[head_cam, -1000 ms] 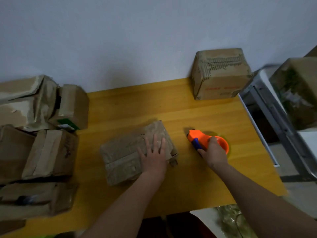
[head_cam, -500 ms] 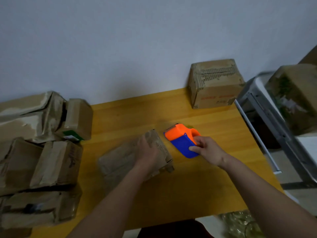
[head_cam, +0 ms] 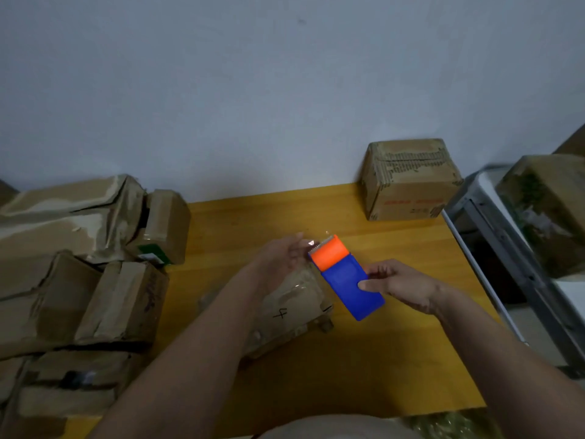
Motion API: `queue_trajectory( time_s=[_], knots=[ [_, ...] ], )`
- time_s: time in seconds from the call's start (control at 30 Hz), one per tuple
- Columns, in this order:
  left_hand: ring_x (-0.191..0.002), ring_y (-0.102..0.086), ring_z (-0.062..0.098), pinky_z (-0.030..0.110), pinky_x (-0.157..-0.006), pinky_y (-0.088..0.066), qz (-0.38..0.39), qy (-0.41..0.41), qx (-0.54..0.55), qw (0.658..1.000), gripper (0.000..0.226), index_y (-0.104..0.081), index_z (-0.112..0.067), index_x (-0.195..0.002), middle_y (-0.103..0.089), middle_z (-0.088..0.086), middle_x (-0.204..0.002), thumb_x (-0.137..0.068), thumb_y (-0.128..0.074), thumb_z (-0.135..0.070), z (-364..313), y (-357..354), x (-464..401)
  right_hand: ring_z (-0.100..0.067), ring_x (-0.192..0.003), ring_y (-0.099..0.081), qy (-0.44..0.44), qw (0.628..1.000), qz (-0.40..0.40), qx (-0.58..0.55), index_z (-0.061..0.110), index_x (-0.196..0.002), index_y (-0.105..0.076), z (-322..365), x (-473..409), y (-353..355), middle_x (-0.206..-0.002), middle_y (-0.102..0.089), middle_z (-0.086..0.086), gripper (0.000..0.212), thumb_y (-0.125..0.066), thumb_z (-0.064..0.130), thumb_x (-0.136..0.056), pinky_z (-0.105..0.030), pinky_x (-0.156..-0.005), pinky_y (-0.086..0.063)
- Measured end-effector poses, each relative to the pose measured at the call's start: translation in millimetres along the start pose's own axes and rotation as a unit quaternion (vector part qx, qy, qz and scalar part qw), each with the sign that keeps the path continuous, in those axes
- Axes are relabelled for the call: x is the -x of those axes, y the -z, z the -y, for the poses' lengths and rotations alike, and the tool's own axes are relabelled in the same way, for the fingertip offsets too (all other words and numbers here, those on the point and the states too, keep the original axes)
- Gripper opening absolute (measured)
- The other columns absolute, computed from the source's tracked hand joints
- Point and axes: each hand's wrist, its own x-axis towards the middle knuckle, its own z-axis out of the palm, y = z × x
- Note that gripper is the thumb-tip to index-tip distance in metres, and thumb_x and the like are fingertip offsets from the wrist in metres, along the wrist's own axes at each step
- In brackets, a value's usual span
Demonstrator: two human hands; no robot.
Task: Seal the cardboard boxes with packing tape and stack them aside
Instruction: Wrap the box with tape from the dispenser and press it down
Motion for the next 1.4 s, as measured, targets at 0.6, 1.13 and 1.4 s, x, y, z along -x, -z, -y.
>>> queue_trajectory(
  time_s=[0.6, 1.13, 1.4],
  knots=[
    [-0.063, -0.06, 0.014, 0.018, -0.053, -0.05, -0.211, -0.02, -0.117, 0.97, 0.022, -0.071, 0.001, -0.1, -0.069, 0.012, -0.094, -0.083, -0.076, -0.012, 15, -4, -39, -0.02, -0.088, -0.067, -0.103, 0.994, 0.013, -0.027, 0.01, -0.112, -0.058, 5, 16, -20, -0.104, -0.071, -0.009, 0.037, -0.063, 0.035, -0.085, -0.032, -0.078, -0.053],
    [-0.113, -0.058, 0.02, 0.039, -0.096, -0.05, -0.278, -0.047, -0.273, 0.92, 0.011, -0.072, -0.03, -0.076, -0.07, -0.003, -0.111, -0.086, -0.069, -0.032, 20, 26, -69, -0.016, -0.066, -0.065, -0.134, 0.99, -0.038, 0.004, 0.007, -0.089, -0.064, 24, -14, -45, -0.083, -0.069, -0.01, 0.018, -0.065, 0.024, -0.088, -0.021, -0.057, -0.05],
    [-0.105, -0.064, 0.02, 0.036, -0.097, -0.049, -0.264, -0.03, -0.301, 0.916, 0.017, -0.077, -0.023, -0.099, -0.072, -0.002, -0.112, -0.087, -0.07, -0.033, 29, 34, -90, -0.013, -0.053, -0.063, -0.19, 0.976, -0.106, 0.009, 0.008, -0.076, -0.062, 34, -37, -52, -0.064, -0.067, -0.003, 0.028, -0.072, 0.033, -0.082, -0.021, -0.048, -0.044]
  ],
)
